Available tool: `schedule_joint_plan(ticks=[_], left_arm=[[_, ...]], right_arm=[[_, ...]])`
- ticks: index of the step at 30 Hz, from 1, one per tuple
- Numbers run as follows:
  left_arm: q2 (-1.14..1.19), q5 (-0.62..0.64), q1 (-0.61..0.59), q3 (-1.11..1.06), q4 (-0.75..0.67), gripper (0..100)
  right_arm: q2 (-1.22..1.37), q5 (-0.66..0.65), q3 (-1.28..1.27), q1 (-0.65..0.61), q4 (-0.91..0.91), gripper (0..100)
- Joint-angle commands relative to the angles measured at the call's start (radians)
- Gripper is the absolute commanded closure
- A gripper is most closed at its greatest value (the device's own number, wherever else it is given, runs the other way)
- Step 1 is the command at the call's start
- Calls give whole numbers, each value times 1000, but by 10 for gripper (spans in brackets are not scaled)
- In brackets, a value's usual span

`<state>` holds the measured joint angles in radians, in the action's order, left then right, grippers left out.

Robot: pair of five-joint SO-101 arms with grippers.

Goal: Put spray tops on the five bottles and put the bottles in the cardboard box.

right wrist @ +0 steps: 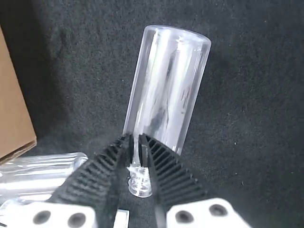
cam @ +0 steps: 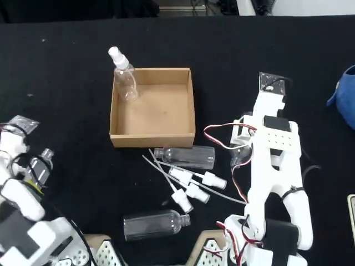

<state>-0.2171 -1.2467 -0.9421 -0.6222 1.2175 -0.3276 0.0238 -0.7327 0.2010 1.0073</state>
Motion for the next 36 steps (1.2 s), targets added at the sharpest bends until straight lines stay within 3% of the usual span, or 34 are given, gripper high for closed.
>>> schedule_joint_plan(ticks=[1, 3, 17, 24, 30, 33, 36], left_arm=[[71, 15, -35, 127, -8, 718], [84, 20, -33, 153, -6, 676], [101, 11, 105, 148, -17, 700], [101, 11, 120, 36, -242, 700], [100, 11, 125, -44, -269, 702], [95, 15, 122, -47, -259, 782], [89, 21, 124, -28, -218, 984]], right_arm=[[-44, -8, 2, 18, -21, 986], [-44, -8, 2, 18, -21, 986], [-44, -8, 2, 18, -21, 986], [-44, -8, -15, 18, -46, 986], [-44, -8, -22, 18, -52, 986], [-44, -8, -22, 18, -52, 986], [-44, -8, -22, 18, -52, 986]])
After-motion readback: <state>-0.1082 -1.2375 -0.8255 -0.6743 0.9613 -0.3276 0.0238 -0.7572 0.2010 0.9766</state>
